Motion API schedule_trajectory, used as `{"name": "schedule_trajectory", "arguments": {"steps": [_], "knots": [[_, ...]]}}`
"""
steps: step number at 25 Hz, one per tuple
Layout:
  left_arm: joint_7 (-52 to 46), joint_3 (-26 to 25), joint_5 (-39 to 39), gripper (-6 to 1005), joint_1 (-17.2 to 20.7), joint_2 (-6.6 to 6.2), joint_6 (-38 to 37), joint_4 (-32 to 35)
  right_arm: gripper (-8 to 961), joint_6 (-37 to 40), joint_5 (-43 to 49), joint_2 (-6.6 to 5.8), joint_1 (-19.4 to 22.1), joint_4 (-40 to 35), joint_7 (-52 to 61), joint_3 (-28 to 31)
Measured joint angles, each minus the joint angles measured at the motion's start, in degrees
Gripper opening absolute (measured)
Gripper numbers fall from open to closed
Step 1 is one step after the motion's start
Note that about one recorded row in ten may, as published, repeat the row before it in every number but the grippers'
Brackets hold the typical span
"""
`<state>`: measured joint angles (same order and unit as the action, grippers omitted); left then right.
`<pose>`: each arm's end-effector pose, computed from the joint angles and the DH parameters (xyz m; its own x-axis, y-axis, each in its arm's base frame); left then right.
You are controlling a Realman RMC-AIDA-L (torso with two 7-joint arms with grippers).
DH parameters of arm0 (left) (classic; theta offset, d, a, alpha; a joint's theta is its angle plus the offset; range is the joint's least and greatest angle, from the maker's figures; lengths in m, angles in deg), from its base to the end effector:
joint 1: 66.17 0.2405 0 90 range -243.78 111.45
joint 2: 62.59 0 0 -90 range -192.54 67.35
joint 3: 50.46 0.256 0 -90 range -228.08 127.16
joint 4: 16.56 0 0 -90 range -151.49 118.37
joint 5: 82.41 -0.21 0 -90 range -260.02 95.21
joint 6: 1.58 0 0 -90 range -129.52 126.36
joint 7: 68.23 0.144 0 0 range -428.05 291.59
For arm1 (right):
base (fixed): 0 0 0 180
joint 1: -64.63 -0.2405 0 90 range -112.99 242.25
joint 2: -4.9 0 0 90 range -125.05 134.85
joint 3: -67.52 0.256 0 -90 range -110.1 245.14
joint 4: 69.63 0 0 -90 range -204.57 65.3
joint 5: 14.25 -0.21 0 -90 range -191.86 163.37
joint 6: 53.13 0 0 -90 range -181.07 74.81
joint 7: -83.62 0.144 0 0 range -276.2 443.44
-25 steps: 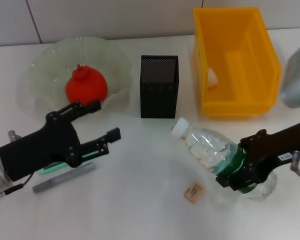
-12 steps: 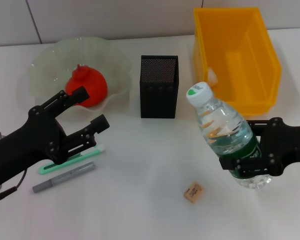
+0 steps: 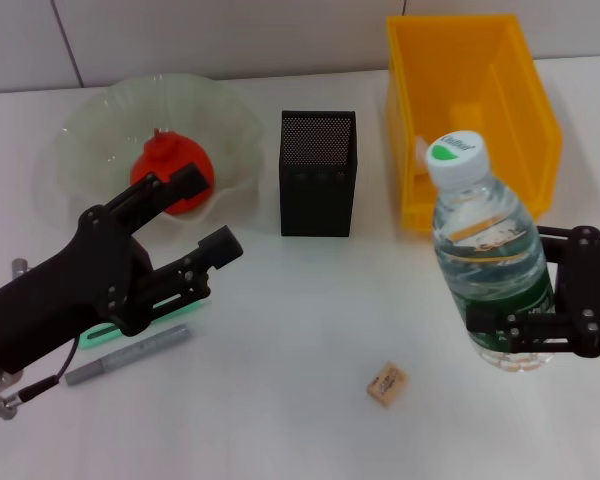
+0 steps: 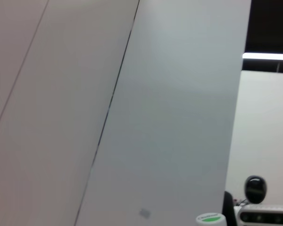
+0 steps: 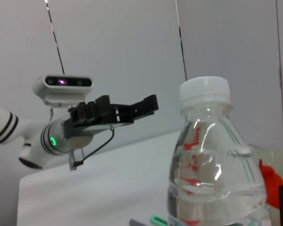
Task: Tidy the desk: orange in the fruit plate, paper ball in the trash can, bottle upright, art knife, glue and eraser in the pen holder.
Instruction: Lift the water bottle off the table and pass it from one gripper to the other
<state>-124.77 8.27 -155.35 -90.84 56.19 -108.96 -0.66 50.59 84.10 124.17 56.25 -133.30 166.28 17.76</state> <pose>-0.2345 0.2622 -0.0147 0.4037 0.1270 0.9060 0.3306 -0.9436 -0.0151 0.2697 0.2448 0.0599 0.7972 -0.2085 -0.5666 -0.3630 -0.9154 -0.1738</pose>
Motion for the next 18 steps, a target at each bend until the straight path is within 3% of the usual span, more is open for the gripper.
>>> {"name": "schedule_trajectory", "arguments": {"steps": [18], "knots": [[-0.79, 0.1, 0.26, 829, -3.1, 0.17, -2.68, -3.44, 766, 3.87, -1.43, -0.12, -3.55, 7.89, -5.19, 2.65]]}}
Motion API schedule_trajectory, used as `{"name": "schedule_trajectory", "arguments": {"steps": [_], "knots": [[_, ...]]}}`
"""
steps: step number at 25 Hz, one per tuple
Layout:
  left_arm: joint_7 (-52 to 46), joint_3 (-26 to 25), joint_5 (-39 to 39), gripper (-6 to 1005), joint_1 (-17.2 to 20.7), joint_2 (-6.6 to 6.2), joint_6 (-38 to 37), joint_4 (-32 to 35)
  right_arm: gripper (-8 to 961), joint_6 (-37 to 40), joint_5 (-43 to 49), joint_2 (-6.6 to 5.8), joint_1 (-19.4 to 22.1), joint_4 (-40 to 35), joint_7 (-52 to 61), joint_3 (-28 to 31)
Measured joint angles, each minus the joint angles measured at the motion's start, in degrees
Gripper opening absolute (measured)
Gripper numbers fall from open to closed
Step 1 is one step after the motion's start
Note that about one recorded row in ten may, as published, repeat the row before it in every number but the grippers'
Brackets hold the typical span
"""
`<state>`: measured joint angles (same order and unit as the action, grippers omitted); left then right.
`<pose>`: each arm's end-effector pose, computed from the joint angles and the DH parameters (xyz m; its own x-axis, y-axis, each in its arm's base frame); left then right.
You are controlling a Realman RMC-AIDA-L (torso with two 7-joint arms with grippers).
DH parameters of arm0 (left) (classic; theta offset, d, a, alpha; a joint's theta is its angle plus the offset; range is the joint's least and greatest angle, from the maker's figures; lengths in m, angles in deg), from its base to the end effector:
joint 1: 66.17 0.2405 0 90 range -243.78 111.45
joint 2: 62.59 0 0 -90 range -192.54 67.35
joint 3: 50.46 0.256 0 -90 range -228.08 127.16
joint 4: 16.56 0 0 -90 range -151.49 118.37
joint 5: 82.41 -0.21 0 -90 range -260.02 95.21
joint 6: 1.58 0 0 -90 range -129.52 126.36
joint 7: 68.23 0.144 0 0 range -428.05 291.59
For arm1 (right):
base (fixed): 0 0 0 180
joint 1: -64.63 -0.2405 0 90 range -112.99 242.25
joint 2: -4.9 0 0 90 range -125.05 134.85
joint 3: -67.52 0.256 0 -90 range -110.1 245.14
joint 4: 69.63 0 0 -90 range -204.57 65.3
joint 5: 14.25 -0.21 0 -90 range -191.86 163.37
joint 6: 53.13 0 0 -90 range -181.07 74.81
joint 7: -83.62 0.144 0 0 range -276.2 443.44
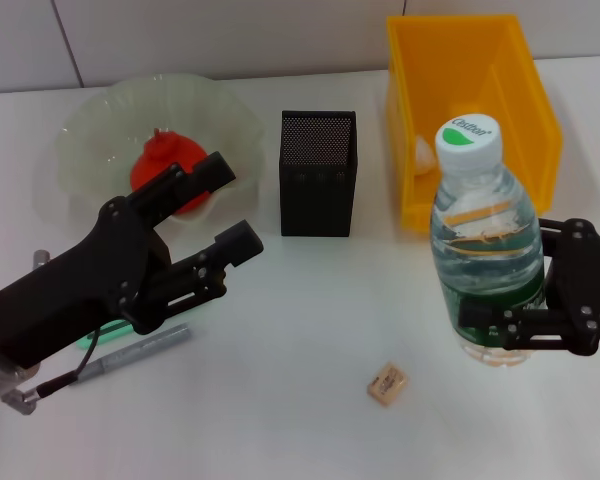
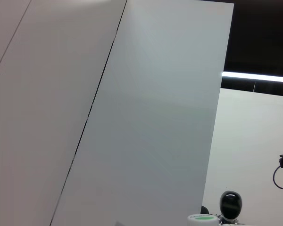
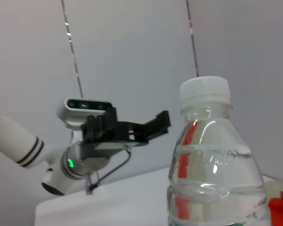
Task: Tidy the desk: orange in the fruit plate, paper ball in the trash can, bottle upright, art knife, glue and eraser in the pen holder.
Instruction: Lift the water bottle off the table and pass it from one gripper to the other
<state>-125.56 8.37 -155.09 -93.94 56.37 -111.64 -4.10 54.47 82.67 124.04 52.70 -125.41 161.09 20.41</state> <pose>-0.2213 0.2636 -0.0184 0.3586 0.1622 0.9193 0.2934 -0.9545 0.0539 0.2659 0.2471 0.0527 0.7501 -0.1614 -0.6414 -0.3142 -0.9403 -0.1308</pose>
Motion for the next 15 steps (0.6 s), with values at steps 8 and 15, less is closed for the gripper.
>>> {"name": "schedule_trajectory", "arguments": {"steps": [8, 15], "knots": [[-1.95, 0.52, -0.32, 829, -1.61, 0.0, 0.29, -1.21, 767, 0.63, 0.0, 0.02, -2.56, 2.52, -0.37, -0.31], [-3.63, 1.07, -1.81, 829, -3.05, -0.2, 3.25, -1.14, 767, 1.03, 4.39, -0.09, -6.71, 6.11, -1.32, -0.57]]}}
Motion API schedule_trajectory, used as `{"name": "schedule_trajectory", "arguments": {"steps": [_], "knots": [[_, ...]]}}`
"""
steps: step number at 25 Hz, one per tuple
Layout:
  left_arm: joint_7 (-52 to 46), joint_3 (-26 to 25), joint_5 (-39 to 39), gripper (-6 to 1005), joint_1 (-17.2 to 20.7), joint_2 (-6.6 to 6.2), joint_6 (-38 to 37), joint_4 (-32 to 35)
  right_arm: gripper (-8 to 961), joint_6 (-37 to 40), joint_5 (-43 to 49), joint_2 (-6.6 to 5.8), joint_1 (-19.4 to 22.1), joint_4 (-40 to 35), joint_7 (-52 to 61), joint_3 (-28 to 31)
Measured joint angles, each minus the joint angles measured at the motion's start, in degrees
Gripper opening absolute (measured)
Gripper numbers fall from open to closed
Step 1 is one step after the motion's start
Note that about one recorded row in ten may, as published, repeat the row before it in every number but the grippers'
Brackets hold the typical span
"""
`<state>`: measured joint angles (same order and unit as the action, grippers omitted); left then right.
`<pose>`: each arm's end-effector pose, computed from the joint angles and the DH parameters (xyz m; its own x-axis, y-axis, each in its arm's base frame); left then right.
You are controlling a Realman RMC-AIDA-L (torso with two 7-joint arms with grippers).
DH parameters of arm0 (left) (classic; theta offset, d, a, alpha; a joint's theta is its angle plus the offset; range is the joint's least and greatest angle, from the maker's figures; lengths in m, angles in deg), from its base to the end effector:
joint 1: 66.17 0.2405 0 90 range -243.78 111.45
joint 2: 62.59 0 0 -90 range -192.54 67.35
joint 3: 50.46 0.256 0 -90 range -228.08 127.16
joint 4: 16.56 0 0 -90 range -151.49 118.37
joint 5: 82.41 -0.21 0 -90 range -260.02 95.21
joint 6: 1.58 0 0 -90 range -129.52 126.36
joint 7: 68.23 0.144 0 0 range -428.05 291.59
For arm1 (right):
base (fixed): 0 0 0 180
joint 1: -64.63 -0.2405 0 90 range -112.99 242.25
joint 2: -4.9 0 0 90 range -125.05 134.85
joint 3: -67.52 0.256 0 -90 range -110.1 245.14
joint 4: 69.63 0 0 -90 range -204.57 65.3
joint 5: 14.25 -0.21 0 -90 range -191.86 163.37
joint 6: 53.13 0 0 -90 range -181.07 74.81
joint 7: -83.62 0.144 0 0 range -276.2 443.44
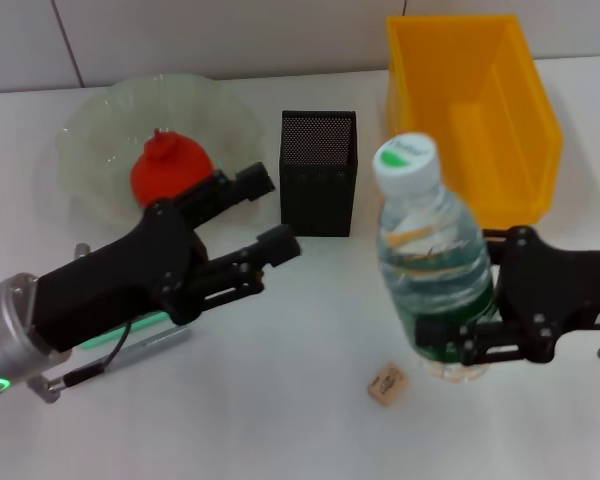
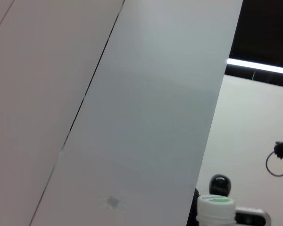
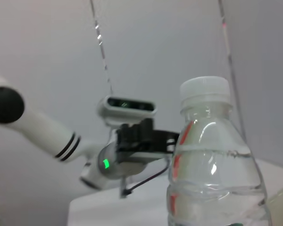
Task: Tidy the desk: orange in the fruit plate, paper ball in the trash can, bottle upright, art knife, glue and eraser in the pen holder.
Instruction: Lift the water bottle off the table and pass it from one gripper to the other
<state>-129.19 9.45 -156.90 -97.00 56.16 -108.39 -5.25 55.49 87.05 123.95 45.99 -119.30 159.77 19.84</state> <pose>-0.2136 0.2747 -0.0289 0.4002 0.2492 0.8819 0.3060 -0.9434 0.1277 0.2505 0.2636 0.0317 0.7631 -0.1780 -0.6213 -0.2483 -0.9683 -0.0276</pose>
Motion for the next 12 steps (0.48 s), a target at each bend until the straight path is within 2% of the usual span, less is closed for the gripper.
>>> {"name": "schedule_trajectory", "arguments": {"steps": [12], "knots": [[-0.72, 1.3, -0.55, 826, -1.63, 0.19, 0.74, 0.04, 769, 0.38, 1.16, 0.11, -1.98, 1.46, 0.21, -0.14]]}}
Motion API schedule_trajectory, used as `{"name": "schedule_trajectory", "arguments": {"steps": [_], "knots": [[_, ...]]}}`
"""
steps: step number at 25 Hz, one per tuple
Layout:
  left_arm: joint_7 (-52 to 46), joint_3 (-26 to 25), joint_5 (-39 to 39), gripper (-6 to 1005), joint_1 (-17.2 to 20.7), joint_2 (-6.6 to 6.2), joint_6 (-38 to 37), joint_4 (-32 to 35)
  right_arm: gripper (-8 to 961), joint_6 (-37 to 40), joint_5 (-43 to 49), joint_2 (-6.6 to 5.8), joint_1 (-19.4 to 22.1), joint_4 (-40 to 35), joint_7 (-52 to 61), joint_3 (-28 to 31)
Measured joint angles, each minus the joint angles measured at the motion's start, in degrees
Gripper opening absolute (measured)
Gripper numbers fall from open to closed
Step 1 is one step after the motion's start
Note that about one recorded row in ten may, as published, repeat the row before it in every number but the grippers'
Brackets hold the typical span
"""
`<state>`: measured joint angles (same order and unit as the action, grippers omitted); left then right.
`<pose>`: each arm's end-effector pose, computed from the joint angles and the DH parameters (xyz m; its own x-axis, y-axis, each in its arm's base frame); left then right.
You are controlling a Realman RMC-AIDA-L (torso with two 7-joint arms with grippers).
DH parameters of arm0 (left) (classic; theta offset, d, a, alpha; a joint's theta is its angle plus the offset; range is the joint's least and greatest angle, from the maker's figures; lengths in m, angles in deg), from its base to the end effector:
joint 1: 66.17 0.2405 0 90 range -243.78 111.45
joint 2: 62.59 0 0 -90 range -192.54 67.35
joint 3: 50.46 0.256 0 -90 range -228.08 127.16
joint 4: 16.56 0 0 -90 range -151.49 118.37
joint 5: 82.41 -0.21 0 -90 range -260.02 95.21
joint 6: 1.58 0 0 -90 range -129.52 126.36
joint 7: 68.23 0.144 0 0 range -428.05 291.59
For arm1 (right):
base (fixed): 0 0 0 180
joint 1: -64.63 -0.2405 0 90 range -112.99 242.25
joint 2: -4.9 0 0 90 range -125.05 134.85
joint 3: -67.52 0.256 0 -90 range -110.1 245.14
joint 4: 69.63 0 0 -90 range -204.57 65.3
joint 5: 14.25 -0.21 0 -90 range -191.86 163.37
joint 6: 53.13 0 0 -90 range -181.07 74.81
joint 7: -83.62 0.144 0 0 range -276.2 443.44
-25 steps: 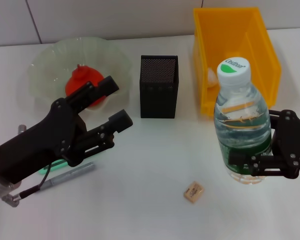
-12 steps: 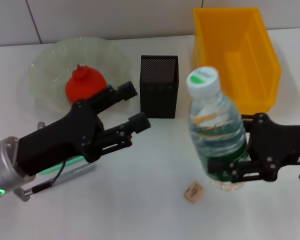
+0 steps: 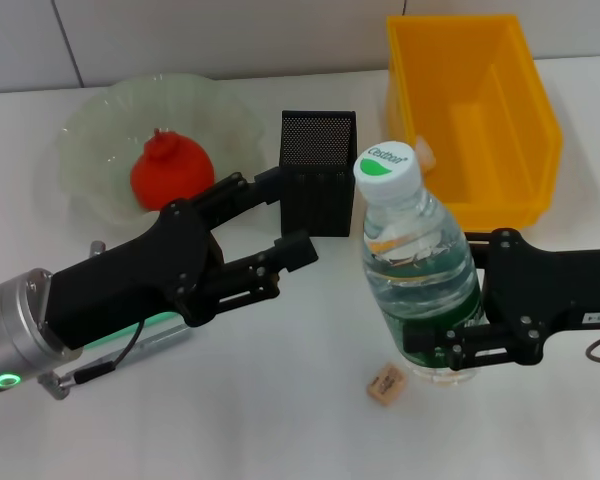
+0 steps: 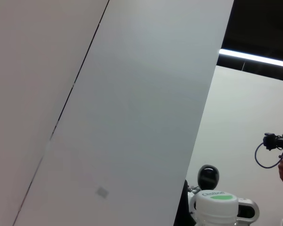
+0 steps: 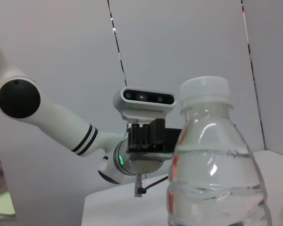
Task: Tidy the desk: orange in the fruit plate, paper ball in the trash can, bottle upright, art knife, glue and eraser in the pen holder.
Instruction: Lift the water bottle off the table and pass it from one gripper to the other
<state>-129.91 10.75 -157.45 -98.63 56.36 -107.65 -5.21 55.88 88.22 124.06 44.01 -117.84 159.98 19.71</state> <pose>-0.2058 0.2784 -0.0344 0.4249 0.2660 0.8653 0.2816 -0.9473 0.1529 0.2442 0.2680 0.0259 0.7656 -0.1864 -0.6157 -0.2309 -0.9729 0.0074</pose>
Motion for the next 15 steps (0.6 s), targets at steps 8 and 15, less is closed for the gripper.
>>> {"name": "schedule_trajectory", "arguments": {"steps": [8, 15], "knots": [[0.24, 0.39, 0.3, 825, -0.89, 0.2, -0.27, -0.25, 770, -1.76, 0.73, -0.02, -2.93, 4.27, -0.55, -0.25], [-0.24, 0.49, 0.36, 823, -1.03, 0.23, -0.5, -0.23, 770, -3.95, 0.93, 0.0, -4.24, 6.07, -1.17, -2.63]]}}
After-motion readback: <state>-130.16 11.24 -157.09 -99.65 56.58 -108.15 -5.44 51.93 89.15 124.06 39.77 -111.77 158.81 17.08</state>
